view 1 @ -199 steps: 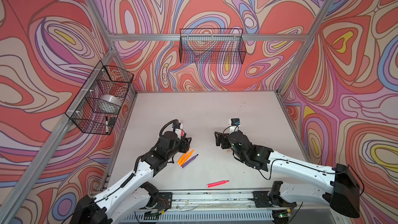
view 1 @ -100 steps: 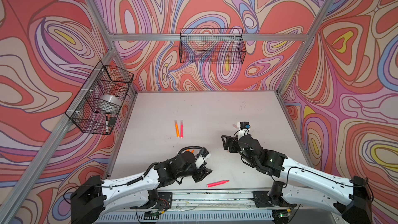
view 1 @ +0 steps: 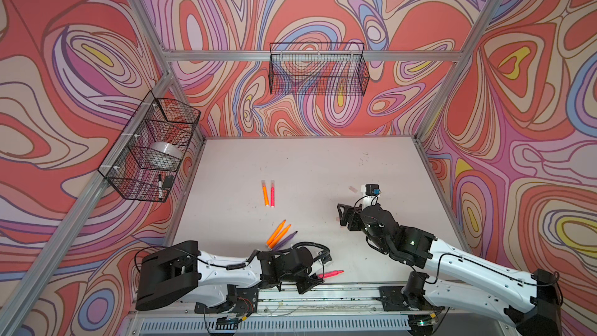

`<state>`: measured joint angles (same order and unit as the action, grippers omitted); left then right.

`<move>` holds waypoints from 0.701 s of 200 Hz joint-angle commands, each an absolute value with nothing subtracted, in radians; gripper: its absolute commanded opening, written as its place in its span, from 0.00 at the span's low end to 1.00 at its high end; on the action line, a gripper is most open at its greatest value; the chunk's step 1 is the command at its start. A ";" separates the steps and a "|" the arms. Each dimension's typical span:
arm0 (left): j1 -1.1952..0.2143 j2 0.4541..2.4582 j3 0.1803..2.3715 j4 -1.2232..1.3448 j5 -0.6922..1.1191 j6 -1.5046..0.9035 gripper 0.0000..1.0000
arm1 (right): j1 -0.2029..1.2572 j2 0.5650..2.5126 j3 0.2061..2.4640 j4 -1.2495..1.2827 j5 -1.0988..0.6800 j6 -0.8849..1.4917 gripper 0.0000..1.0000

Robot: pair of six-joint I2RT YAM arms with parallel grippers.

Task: Insert pens into pen caps
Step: Pick up the pen from the bottom-center of the table.

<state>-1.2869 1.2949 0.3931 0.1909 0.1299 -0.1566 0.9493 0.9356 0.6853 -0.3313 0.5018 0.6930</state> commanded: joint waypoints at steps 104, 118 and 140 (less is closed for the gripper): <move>-1.324 1.448 0.540 0.107 -0.004 -0.148 0.27 | 0.946 0.909 0.680 -0.359 0.532 0.686 0.92; -1.330 1.455 0.558 0.077 -0.042 -0.161 0.28 | 0.945 0.907 0.680 -0.360 0.533 0.685 0.92; -1.368 1.488 0.592 0.036 -0.077 -0.172 0.31 | 0.946 0.901 0.678 -0.360 0.533 0.684 0.92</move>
